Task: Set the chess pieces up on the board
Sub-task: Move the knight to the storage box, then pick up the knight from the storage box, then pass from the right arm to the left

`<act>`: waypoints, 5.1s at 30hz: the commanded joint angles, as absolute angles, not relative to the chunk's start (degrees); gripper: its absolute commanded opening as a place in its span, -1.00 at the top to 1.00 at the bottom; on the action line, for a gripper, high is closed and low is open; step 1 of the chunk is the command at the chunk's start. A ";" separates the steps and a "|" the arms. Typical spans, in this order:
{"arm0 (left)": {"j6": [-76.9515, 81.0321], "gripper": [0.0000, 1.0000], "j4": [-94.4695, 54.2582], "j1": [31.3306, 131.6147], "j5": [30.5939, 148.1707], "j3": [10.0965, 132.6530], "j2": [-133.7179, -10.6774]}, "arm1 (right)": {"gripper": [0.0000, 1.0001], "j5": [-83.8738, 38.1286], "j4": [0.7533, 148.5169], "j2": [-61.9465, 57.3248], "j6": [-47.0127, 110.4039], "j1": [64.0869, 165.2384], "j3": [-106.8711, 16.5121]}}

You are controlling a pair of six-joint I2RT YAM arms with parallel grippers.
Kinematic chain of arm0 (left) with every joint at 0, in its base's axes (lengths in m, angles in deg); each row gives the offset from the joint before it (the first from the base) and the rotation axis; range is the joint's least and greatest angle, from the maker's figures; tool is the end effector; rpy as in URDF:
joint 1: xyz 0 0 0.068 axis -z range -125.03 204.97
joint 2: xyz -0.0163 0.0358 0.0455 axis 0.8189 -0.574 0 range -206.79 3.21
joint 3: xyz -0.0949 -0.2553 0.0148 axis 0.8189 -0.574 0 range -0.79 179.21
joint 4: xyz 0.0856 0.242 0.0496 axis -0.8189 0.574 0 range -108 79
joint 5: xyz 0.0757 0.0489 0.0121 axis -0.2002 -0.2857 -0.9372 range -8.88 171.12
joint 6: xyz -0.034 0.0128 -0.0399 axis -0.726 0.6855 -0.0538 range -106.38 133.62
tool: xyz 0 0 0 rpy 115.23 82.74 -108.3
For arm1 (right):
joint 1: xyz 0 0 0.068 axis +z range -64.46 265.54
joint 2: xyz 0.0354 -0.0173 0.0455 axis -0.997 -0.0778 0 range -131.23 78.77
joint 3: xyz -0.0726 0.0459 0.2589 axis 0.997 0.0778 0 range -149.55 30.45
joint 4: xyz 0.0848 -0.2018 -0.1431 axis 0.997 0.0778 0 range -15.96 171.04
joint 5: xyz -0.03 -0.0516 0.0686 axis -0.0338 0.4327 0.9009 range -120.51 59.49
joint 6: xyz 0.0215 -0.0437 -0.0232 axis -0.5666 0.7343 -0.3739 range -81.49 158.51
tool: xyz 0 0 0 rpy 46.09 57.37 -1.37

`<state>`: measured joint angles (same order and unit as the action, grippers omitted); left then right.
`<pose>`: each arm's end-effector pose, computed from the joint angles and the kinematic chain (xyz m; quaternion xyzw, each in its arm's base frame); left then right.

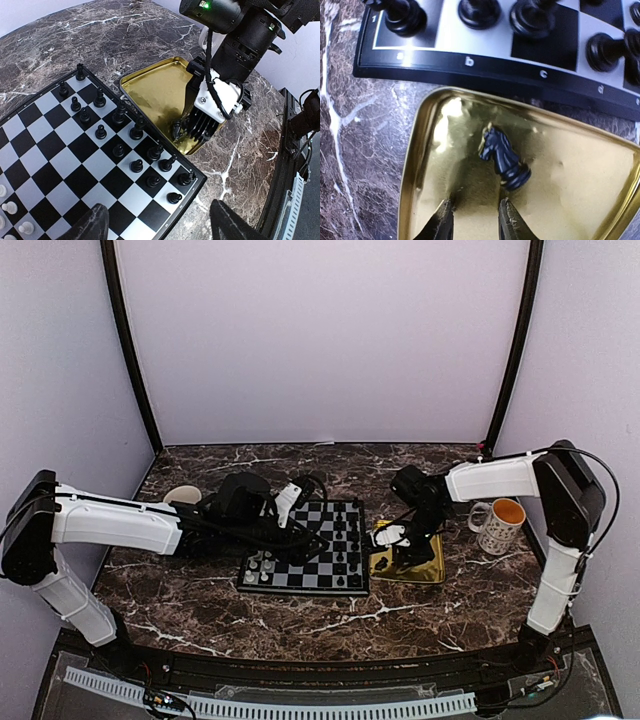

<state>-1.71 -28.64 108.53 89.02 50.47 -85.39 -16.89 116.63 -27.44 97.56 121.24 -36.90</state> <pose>0.1994 -0.2783 0.2273 0.3122 0.7906 -0.3444 0.3986 0.2698 0.2042 0.1525 -0.7346 0.6640 0.1009 0.0964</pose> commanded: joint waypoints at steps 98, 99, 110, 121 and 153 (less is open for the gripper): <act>-24.13 -0.12 -55.43 108.76 95.63 59.75 -98.40 | 0.63 2.47 99.12 -9.82 64.28 117.24 -35.00; -24.78 -0.13 -56.17 108.76 96.22 60.24 -99.14 | 0.63 2.35 99.09 -9.83 64.22 117.18 -35.02; -28.47 -0.07 -58.11 109.03 97.99 64.99 -105.45 | 0.63 2.91 97.97 -8.53 63.65 117.35 -34.12; -32.64 0.19 -62.38 109.03 97.10 65.25 -108.70 | 0.62 3.25 97.90 -8.29 63.83 118.11 -33.71; -12.54 0.95 -46.10 106.21 96.02 67.10 -101.21 | 0.23 -3.61 98.25 0.42 64.73 117.75 -30.76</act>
